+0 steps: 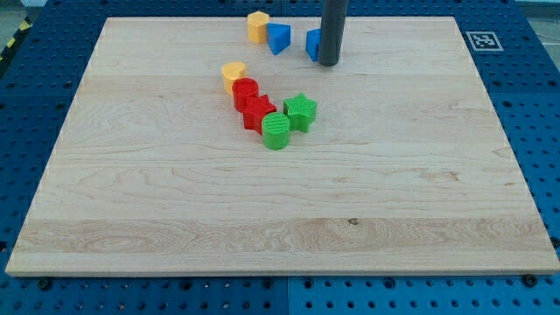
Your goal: Push the blue cube close to the blue triangle
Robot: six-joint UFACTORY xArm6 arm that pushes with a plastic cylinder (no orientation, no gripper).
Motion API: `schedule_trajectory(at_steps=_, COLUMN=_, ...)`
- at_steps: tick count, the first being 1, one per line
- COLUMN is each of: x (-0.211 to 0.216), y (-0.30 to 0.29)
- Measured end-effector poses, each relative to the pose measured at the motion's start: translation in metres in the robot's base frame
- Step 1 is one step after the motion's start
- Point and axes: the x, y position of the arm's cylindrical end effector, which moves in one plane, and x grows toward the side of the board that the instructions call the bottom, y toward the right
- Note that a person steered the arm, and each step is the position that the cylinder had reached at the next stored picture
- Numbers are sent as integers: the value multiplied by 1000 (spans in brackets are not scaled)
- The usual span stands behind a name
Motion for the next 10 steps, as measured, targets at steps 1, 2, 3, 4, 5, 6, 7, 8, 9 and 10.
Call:
schedule_trajectory(at_steps=1, x=-9, y=-7)
schedule_trajectory(at_steps=2, x=-7, y=3)
schedule_trajectory(at_steps=3, x=-6, y=21)
schedule_trajectory(at_steps=4, x=-18, y=26)
schedule_trajectory(at_steps=5, x=-23, y=26)
schedule_trajectory(at_steps=6, x=-23, y=26)
schedule_trajectory(at_steps=7, x=-25, y=13)
schedule_trajectory(at_steps=8, x=-25, y=12)
schedule_trajectory(at_steps=9, x=-25, y=11)
schedule_trajectory(at_steps=10, x=-29, y=21)
